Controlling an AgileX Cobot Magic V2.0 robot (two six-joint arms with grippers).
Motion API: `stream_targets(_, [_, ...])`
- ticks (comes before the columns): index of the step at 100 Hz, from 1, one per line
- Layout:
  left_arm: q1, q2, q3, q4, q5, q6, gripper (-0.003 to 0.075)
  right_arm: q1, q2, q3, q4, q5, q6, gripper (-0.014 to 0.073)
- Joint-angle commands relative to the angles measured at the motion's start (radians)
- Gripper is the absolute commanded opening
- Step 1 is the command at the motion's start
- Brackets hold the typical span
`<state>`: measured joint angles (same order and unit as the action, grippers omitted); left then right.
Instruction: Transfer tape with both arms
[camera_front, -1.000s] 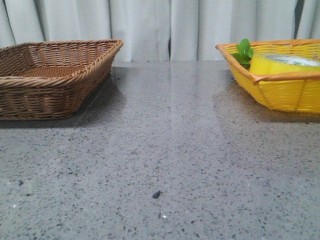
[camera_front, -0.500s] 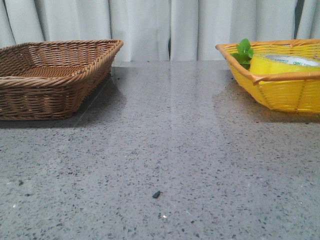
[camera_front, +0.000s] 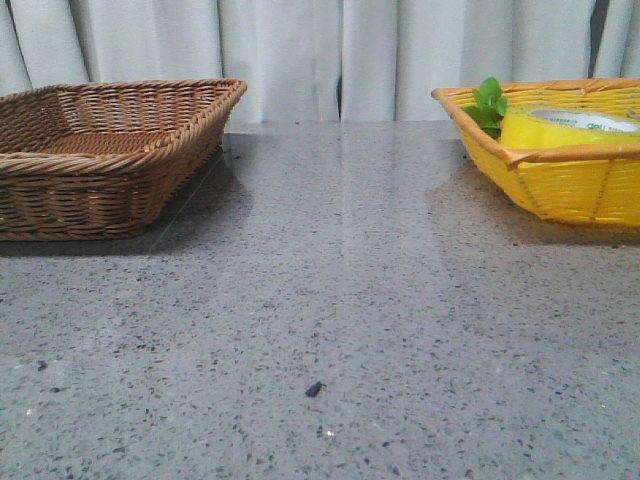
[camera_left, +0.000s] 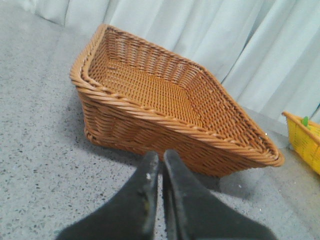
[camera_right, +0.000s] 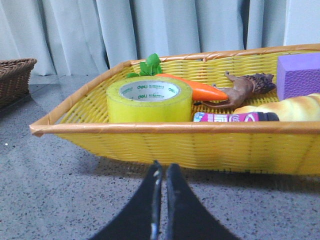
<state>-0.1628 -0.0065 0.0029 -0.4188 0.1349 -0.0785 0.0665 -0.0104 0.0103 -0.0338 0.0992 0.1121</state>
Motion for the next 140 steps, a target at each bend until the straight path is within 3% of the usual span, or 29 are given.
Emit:
stream_targets(1, [0.004, -0.029, 0.009, -0.019, -0.087, -0.007, -0.0021, -0.004, -0.021, 0.021, 0.034, -0.087, -0.004, -0.0067])
stream_targets(98, [0.004, -0.029, 0.009, -0.019, -0.066, -0.007, -0.0021, -0.004, -0.021, 0.021, 0.06, -0.077, -0.004, -0.0067])
stream_targets(113, [0.004, -0.029, 0.009, -0.034, -0.066, -0.007, -0.0021, -0.004, -0.021, 0.021, 0.126, -0.079, -0.004, -0.0067])
stream_targets(140, [0.004, -0.029, 0.009, -0.034, -0.068, -0.007, -0.0021, -0.004, -0.021, 0.021, 0.131, -0.082, -0.004, -0.0067])
